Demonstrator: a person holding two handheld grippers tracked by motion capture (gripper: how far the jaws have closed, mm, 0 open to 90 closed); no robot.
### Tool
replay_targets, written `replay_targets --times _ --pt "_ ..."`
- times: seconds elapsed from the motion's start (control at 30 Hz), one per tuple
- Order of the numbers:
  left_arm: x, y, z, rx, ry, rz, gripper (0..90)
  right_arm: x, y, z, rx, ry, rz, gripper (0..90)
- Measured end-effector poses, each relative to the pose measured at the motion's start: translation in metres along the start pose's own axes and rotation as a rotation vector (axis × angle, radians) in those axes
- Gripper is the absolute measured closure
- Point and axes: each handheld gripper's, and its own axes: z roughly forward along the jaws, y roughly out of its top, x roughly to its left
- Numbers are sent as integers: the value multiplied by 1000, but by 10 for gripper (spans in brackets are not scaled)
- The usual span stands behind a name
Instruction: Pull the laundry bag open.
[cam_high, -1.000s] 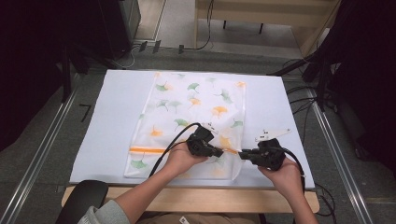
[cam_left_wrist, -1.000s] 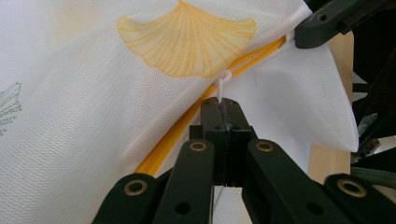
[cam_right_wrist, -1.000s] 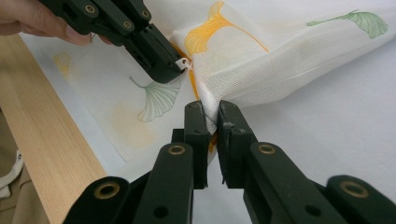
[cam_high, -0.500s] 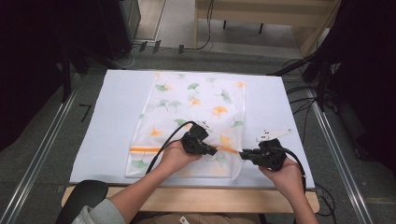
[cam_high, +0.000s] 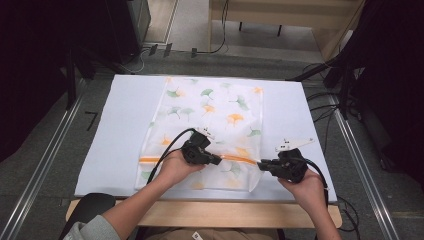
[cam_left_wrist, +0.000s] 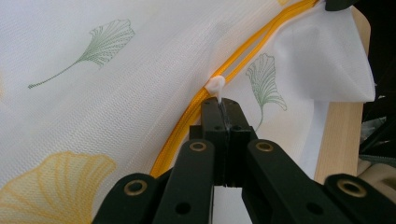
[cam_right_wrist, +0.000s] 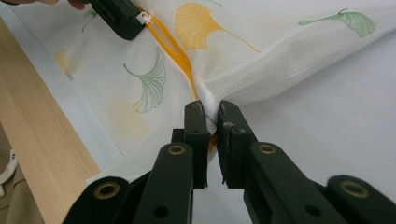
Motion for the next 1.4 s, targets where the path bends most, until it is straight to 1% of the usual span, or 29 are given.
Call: replay_targets --times 0.2,0.37,0.7,0.93,0.97,1.0,1.03,1.2,1.23,1.27,1.3,1.33,1.4 --pt "1 0 -1 -8 -4 -5 900 -1 0 0 -1 2 3 850" --pt "1 0 -1 -10 -9 -3 900 -1 0 0 -1 3 6 850" --pt "1 -1 1 -10 -16 -13 900 -1 -1 1 6 4 7 849" --pt "2 -1 1 -9 -14 -14 900 -1 -1 1 5 3 11 849" --pt "3 -1 0 -5 -5 -12 900 -1 -1 0 4 2 9 849" --pt "3 -1 0 -5 -5 -12 900 -1 -1 0 4 2 9 849" --pt "5 -2 0 -1 -2 -18 900 -2 -1 0 2 3 8 849" --pt "6 -3 1 1 1 -27 900 -1 0 0 7 6 3 849" --pt "8 -4 -1 -2 6 -36 900 -1 0 0 4 7 6 850" --pt "8 -4 -1 -2 6 -36 900 -1 0 0 4 7 6 850" --pt "10 -5 -2 -2 -3 -40 900 -2 0 0 6 7 8 850" --pt "13 -8 -7 -7 3 -57 900 -2 0 0 6 10 8 850" --pt "14 -10 -9 -4 5 -58 900 -3 -1 0 7 11 5 849"
